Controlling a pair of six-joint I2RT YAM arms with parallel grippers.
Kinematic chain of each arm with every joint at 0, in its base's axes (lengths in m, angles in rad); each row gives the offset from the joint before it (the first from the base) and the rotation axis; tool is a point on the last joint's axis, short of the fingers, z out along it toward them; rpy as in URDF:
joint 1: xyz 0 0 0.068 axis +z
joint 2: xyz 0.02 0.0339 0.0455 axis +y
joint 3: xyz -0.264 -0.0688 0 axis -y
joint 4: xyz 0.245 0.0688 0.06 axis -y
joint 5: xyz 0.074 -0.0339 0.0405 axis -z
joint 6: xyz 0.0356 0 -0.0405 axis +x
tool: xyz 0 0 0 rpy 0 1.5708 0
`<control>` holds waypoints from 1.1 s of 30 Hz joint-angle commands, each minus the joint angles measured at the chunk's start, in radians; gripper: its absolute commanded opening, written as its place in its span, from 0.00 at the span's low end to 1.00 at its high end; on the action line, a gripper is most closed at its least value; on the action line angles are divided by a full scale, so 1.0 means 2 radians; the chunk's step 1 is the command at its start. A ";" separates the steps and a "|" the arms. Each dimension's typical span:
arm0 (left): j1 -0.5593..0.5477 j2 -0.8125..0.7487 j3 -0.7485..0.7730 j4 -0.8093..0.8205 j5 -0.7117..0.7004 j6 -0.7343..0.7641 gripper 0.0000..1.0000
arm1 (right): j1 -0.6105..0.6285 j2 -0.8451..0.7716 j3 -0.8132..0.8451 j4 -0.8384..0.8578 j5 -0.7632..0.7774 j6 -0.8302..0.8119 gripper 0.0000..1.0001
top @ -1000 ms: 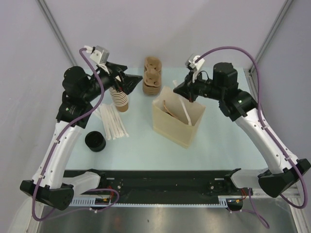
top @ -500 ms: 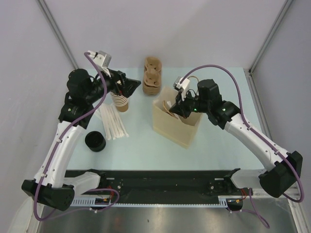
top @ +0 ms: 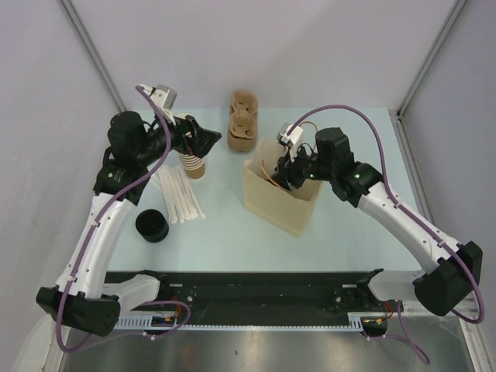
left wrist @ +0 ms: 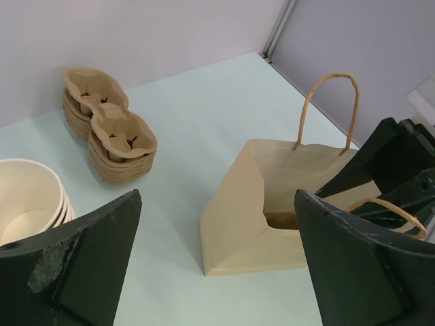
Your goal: Pack the takeout coffee
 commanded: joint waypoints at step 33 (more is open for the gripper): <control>0.096 0.080 0.163 -0.378 -0.013 0.202 1.00 | -0.308 -0.211 0.062 -0.212 0.109 0.121 1.00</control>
